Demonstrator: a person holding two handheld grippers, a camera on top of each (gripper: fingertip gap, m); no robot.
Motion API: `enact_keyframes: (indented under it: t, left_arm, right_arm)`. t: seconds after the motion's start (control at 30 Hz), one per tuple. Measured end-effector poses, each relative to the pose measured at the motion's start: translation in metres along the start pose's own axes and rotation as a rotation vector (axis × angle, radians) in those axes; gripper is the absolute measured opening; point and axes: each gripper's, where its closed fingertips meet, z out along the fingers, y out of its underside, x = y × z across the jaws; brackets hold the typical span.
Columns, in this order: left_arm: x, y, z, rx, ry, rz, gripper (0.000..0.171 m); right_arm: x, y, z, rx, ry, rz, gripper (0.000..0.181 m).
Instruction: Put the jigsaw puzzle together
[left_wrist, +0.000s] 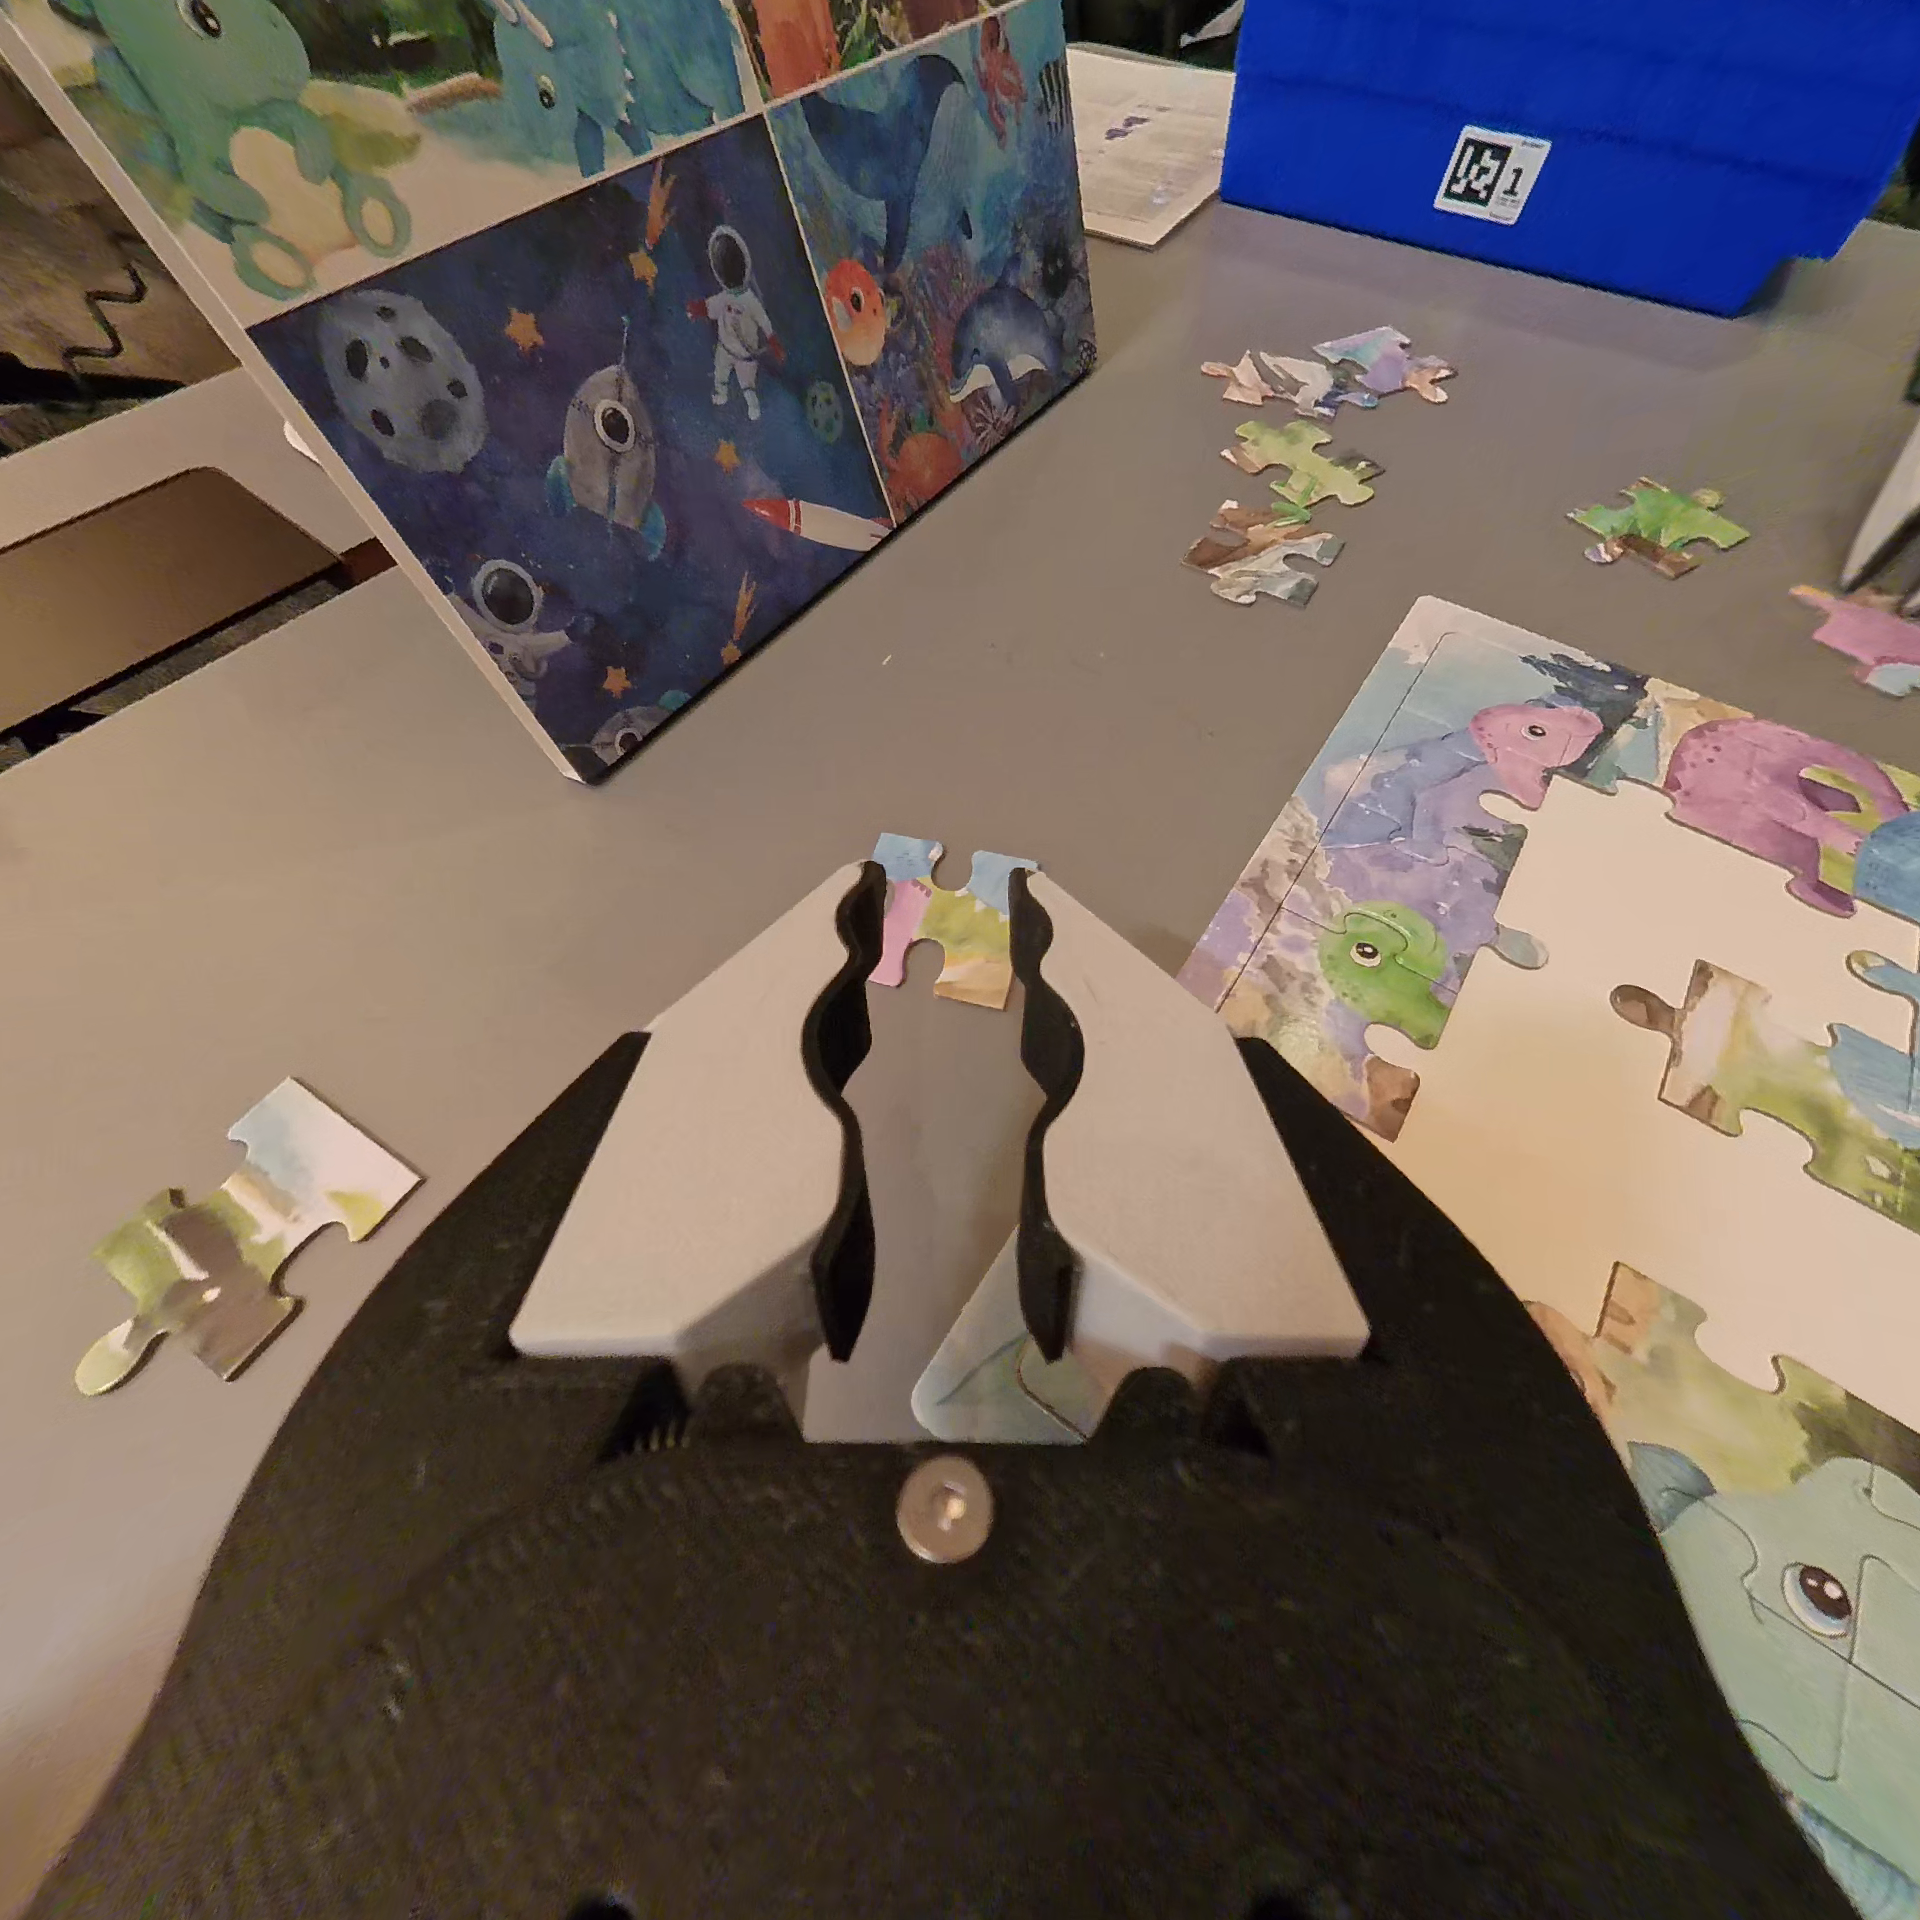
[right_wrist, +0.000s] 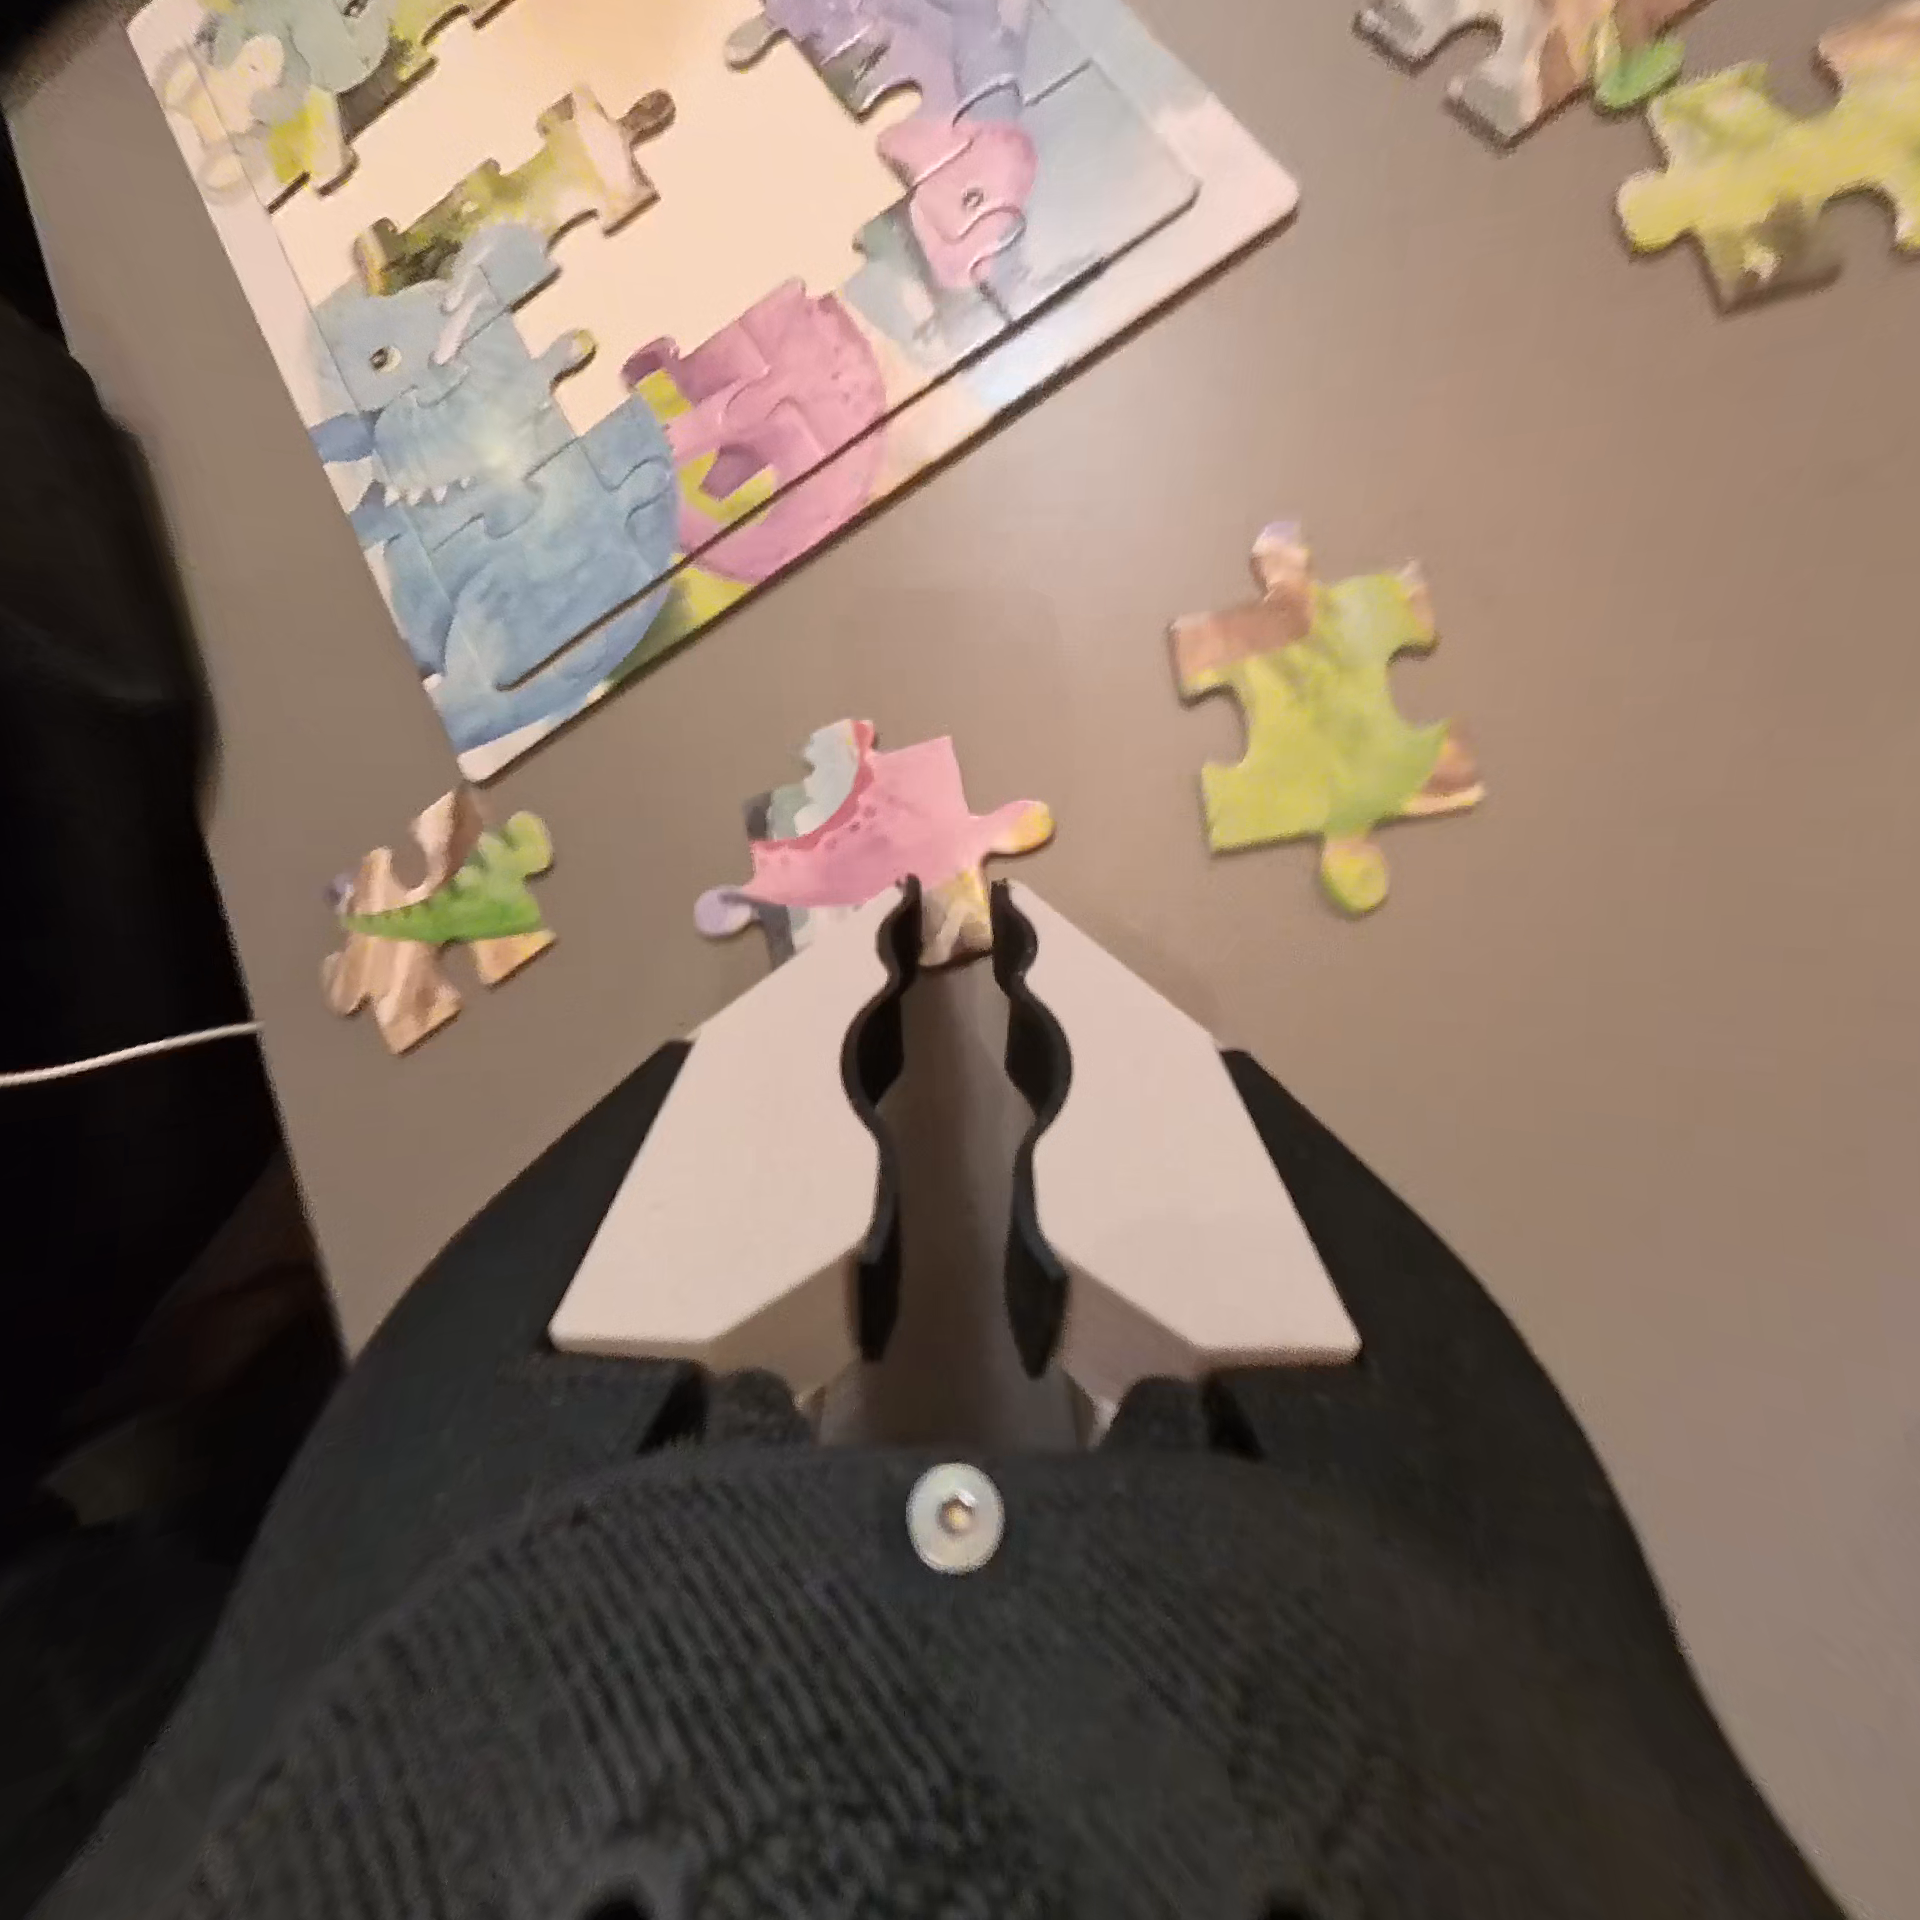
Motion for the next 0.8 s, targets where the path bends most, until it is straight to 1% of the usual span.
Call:
enact_keyframes:
  t: [0.13, 0.2, 0.27, 0.33, 0.37, 0.47, 0.5, 0.57, 0.67, 0.8]
  left_arm:
    - [0.002, 0.0, 0.001, -0.004, -0.001, 0.013, 0.022]
    - [0.002, 0.0, 0.001, -0.005, -0.002, 0.015, 0.022]
    - [0.002, 0.0, 0.001, -0.005, -0.001, 0.012, 0.022]
    - [0.002, 0.0, 0.001, -0.004, -0.001, 0.011, 0.022]
    - [0.002, 0.0, 0.001, -0.002, -0.002, 0.01, 0.022]
    - [0.002, 0.0, 0.001, 0.003, -0.002, 0.008, 0.022]
    - [0.002, 0.0, 0.001, 0.003, -0.001, 0.007, 0.022]
    - [0.003, 0.001, 0.001, 0.0, 0.0, 0.006, 0.022]
    - [0.002, 0.002, 0.002, -0.003, -0.002, 0.006, 0.022]
    - [0.002, 0.003, 0.003, -0.004, 0.004, 0.0, 0.022]
  right_arm:
    - [-0.028, 0.019, -0.009, -0.019, -0.02, 0.032, 0.014]
    - [-0.037, 0.026, -0.012, -0.036, 0.001, 0.015, 0.014]
    - [-0.038, 0.028, -0.014, -0.042, 0.055, -0.022, 0.016]
    - [-0.035, 0.022, -0.017, 0.008, 0.116, -0.078, 0.027]
    - [-0.036, 0.016, -0.018, 0.054, 0.13, -0.11, 0.036]
    - [-0.042, 0.002, -0.015, 0.174, 0.11, -0.172, 0.061]
    - [-0.043, 0.002, -0.012, 0.185, 0.094, -0.174, 0.07]
    - [-0.043, 0.005, -0.004, 0.162, 0.073, -0.172, 0.08]
    - [-0.043, 0.011, 0.006, 0.102, 0.069, -0.199, 0.082]
    - [-0.041, 0.007, 0.009, 0.068, 0.06, -0.24, 0.073]
